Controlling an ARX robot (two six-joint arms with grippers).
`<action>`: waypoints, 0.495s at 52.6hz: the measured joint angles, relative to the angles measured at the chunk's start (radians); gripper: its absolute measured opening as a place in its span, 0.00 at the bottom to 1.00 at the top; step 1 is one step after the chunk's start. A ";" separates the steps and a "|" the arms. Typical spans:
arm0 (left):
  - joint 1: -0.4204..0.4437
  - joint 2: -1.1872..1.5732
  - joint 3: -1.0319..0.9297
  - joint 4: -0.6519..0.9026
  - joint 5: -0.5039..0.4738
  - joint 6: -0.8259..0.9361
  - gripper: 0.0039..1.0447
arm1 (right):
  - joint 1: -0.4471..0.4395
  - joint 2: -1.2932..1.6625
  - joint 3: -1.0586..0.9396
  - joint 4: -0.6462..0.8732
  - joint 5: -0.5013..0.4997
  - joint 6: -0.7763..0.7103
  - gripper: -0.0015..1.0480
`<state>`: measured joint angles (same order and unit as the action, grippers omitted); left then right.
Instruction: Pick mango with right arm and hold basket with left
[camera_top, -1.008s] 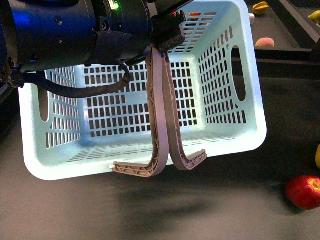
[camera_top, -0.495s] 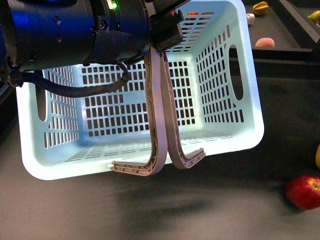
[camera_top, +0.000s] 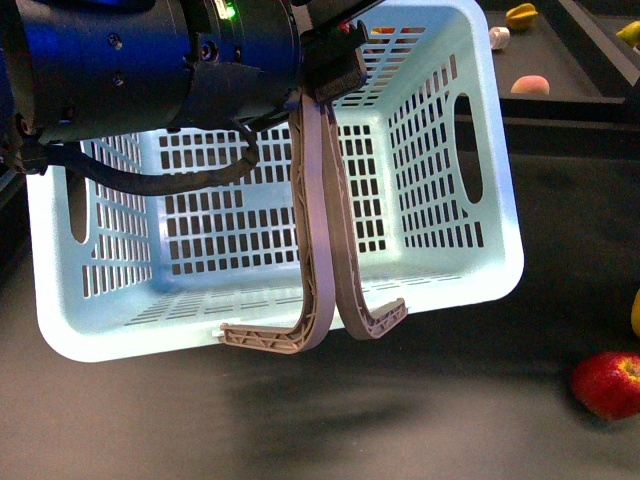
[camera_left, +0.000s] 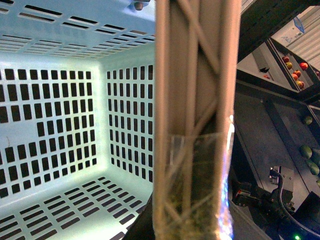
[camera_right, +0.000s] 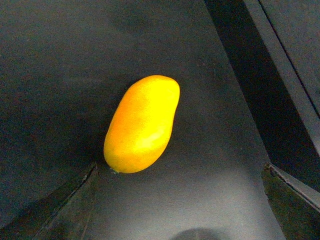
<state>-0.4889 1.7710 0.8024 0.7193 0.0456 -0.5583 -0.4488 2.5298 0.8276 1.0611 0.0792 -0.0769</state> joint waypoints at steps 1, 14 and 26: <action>0.000 0.000 0.000 0.000 0.000 0.000 0.06 | -0.001 0.004 0.002 0.001 0.001 0.010 0.92; 0.000 0.000 0.000 0.000 0.000 0.000 0.06 | 0.010 0.050 0.043 -0.001 0.021 0.148 0.92; 0.000 0.000 0.000 0.000 0.002 0.000 0.06 | 0.034 0.056 0.090 -0.018 0.040 0.186 0.92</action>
<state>-0.4889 1.7710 0.8024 0.7193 0.0475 -0.5583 -0.4149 2.5855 0.9173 1.0431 0.1188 0.1093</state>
